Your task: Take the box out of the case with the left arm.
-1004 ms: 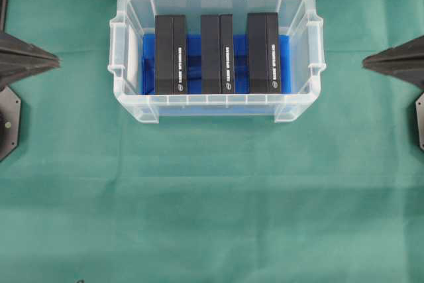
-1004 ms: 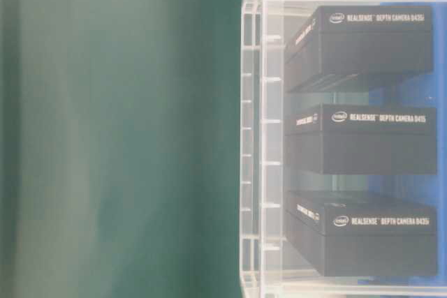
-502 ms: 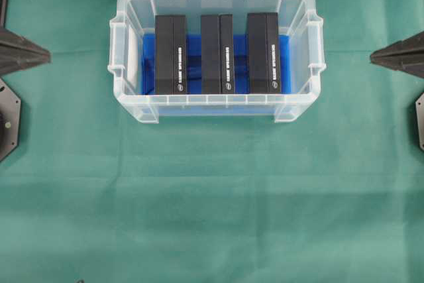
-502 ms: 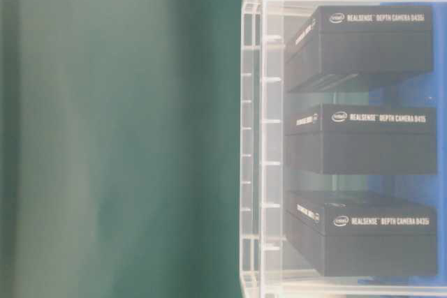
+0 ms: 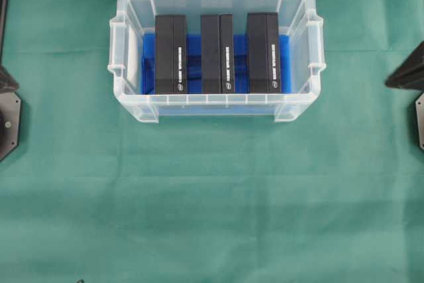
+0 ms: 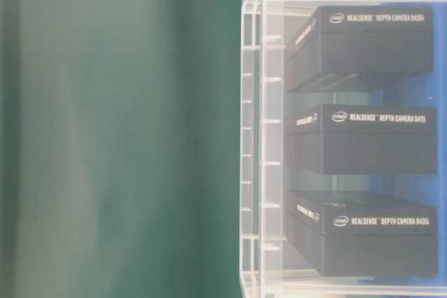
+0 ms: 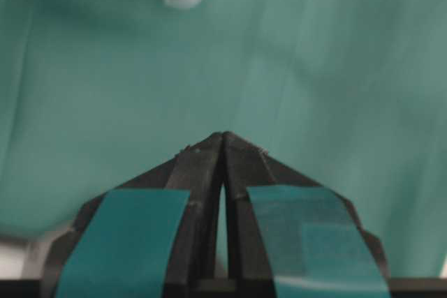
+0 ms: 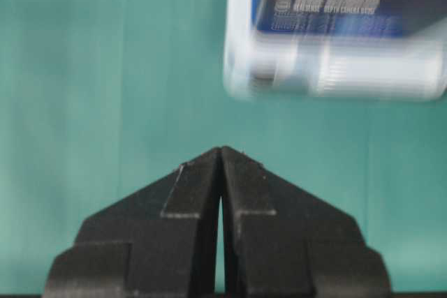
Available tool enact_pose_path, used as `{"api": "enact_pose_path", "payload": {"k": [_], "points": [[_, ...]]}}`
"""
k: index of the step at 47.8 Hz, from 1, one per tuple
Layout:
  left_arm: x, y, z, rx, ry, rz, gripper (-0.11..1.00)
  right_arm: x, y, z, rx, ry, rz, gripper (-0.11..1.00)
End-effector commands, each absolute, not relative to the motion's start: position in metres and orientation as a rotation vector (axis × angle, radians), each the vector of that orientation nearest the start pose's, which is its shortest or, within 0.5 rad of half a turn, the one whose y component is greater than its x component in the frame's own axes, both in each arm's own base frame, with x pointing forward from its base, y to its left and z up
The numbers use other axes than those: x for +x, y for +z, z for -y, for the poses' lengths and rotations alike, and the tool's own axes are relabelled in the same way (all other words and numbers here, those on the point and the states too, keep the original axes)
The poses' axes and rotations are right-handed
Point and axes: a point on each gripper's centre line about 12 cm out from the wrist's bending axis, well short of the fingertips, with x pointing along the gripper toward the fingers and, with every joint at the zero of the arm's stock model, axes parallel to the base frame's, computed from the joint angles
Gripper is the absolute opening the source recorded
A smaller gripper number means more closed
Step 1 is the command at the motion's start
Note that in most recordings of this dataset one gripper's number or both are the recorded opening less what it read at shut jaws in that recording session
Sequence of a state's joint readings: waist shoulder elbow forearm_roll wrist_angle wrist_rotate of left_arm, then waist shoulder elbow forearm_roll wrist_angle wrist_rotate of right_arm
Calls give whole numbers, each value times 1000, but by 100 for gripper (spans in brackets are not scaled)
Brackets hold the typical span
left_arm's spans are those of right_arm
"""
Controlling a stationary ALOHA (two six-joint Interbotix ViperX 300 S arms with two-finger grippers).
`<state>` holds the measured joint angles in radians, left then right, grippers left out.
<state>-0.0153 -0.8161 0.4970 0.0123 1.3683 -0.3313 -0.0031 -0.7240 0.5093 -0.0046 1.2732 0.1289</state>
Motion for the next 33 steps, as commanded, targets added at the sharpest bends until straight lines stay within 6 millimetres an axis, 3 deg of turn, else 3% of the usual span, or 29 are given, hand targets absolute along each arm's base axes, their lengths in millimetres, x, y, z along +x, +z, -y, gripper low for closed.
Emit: {"api": "enact_pose_path", "payload": {"k": [1,6,18,33], "points": [[166,372,2,-280,177,-1088,0,191,354,1,127,-91,-1200,-1],[167,372,2,-279,178,-1088,0,188,349,1,131,-103,-1295,-1],[164,372,2,-343,220,-1098,0,188,350,1,131,-104,-1287,-1],[161,368,1,-852,600,-1103,0,187,350,1,132,-105,-1284,-1]]}}
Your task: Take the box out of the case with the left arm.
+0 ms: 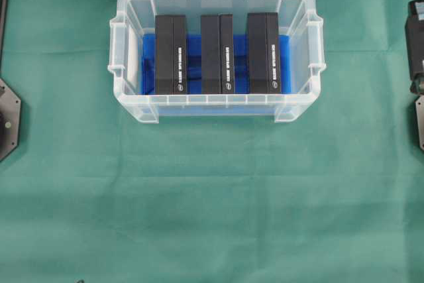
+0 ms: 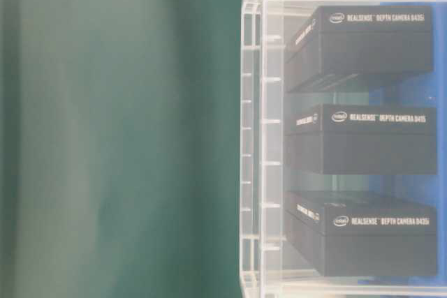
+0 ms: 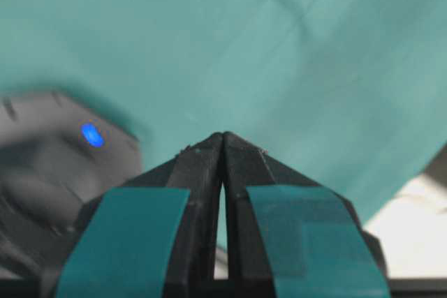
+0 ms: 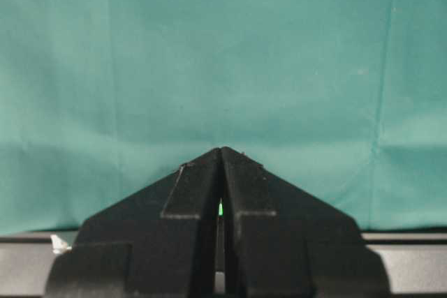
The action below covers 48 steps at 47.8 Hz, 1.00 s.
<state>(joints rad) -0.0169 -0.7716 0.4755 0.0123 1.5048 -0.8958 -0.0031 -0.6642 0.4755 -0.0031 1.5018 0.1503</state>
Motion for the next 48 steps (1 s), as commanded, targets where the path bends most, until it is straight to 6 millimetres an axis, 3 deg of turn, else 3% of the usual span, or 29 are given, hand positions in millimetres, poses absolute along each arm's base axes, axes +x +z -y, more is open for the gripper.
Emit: {"api": "enact_pose_path", "payload": {"k": [1,11,28,48], "points": [[160,367,1,-892,635,-1102,0,187,350,1,132,-105,-1284,-1],[146,364,1,-1177,956,-1088,0,188,351,1,132,-105,-1284,-1],[146,364,-1,-1162,932,-1078,0,188,350,1,133,-108,-1287,-1],[140,364,-57,-1137,1076,-989,0,188,350,2,128,-110,-1288,-1]]}}
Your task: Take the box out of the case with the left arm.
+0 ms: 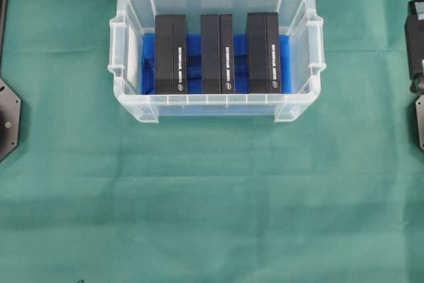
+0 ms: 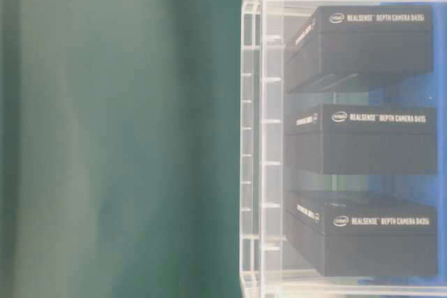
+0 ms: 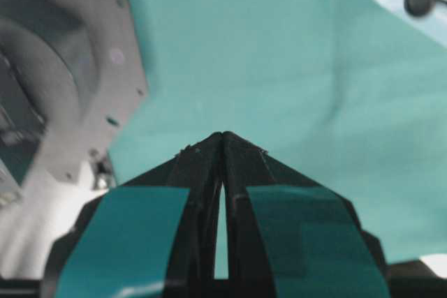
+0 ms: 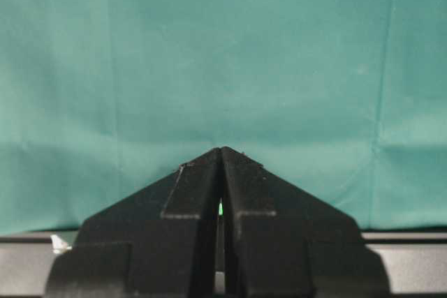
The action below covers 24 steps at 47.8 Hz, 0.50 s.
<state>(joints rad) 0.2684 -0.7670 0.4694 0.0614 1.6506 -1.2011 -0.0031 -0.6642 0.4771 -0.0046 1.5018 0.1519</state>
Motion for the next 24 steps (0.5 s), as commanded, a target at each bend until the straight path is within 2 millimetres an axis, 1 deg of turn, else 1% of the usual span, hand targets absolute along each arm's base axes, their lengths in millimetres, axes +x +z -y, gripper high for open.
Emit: {"api": "enact_pose_path", "payload": {"k": [1,8,14,24], "points": [[139,364,-59,-1137,1075,-984,0,188,350,2,128,-110,-1288,-1],[135,364,-75,-1158,1114,-962,0,188,350,2,125,-114,-1288,-1],[135,363,-83,-1167,1140,-959,0,188,350,3,124,-118,-1287,-1],[140,361,-83,-1174,1124,-1000,0,188,350,2,124,-115,-1288,-1]]}}
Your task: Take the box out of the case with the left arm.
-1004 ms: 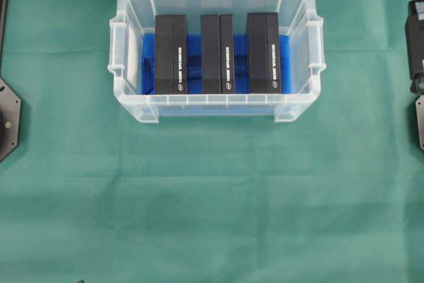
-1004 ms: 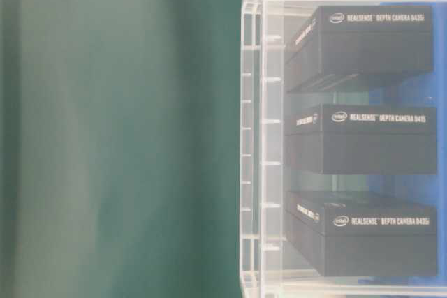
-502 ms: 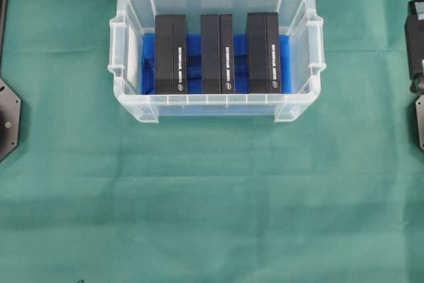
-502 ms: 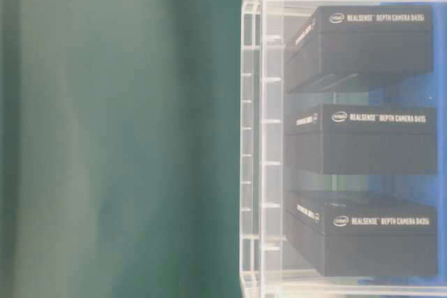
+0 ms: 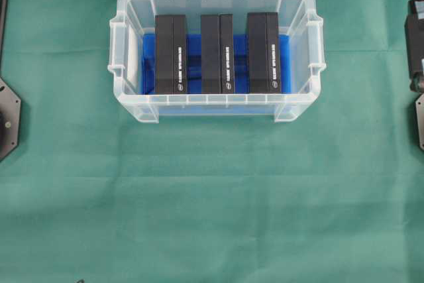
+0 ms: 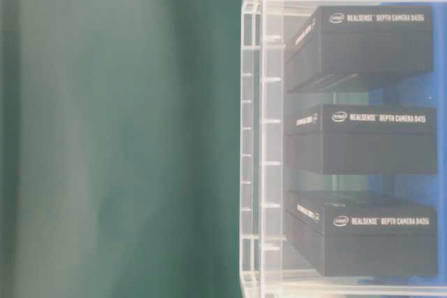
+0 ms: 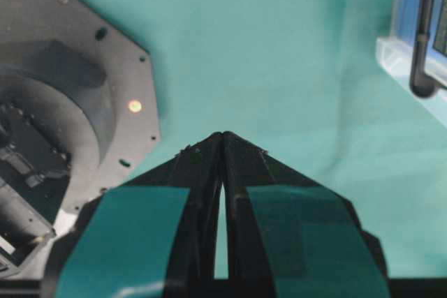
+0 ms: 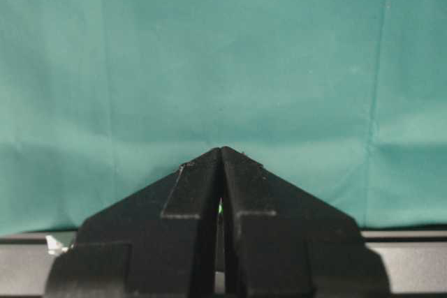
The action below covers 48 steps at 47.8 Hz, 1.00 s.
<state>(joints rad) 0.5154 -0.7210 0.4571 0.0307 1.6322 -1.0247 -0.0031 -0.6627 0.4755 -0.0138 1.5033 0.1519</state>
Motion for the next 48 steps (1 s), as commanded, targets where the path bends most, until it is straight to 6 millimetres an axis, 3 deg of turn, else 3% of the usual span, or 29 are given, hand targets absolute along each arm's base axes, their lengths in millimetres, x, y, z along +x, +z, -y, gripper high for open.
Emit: {"api": "enact_pose_path", "payload": {"k": [1,12,17,22,30,34,48], "points": [[140,361,-83,-1173,1124,-1002,0,188,350,3,124,-118,-1287,-1],[141,361,-84,-1156,1114,-1019,3,189,349,3,125,-116,-1289,-1],[140,361,-83,-1156,1112,-1015,10,189,349,3,125,-116,-1289,-1],[141,361,-83,-1156,1111,-1015,30,189,349,3,125,-116,-1289,-1],[142,360,-83,-1157,1111,-1016,80,189,349,3,124,-118,-1289,-1],[141,361,-82,-1156,1109,-1014,96,189,349,3,126,-120,-1289,-1],[140,360,-82,-1149,1108,-1017,96,189,349,3,174,-156,-1287,-1]]}}
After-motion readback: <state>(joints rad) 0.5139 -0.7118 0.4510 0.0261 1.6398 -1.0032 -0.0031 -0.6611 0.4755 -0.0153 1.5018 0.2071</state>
